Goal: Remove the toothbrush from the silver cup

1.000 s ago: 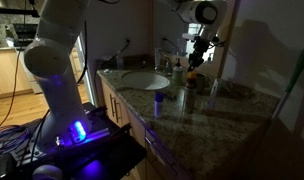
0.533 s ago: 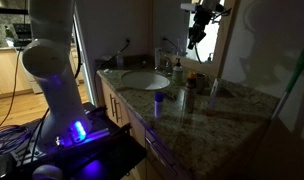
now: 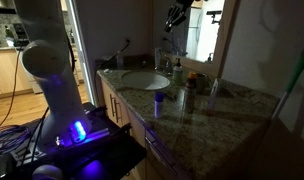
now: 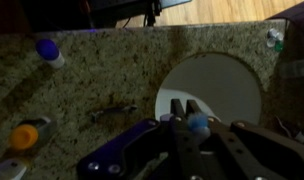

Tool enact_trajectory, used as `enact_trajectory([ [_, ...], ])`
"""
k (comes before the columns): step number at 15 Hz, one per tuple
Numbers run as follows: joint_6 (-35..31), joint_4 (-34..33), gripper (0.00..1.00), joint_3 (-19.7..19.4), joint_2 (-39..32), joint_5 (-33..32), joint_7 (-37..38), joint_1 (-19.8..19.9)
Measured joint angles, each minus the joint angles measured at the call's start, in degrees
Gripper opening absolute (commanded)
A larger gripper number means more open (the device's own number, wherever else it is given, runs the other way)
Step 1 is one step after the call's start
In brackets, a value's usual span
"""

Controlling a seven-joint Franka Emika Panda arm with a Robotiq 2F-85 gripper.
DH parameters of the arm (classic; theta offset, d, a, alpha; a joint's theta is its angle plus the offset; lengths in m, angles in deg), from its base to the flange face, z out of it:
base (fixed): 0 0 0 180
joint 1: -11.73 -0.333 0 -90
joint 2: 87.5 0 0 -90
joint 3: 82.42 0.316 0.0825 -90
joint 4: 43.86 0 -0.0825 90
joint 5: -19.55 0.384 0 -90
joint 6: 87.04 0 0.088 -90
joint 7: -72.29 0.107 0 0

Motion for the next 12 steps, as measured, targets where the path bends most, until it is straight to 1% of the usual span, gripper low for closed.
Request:
enact_trajectory([
  [3,4.84,3.79,0.02,-0.79,-0.95,-0.31,-0.12,-0.07],
  [6,3.31,8.50,0.02,-1.57,-3.84,0.82,-0.04,-0.10],
  [9,0.77,11.61,0.02,-2.00,-9.84,6.11,0.80,-0.05],
  [12,-2.66,11.38,0.02,-2.19,-17.57,14.71,3.55,0.23],
])
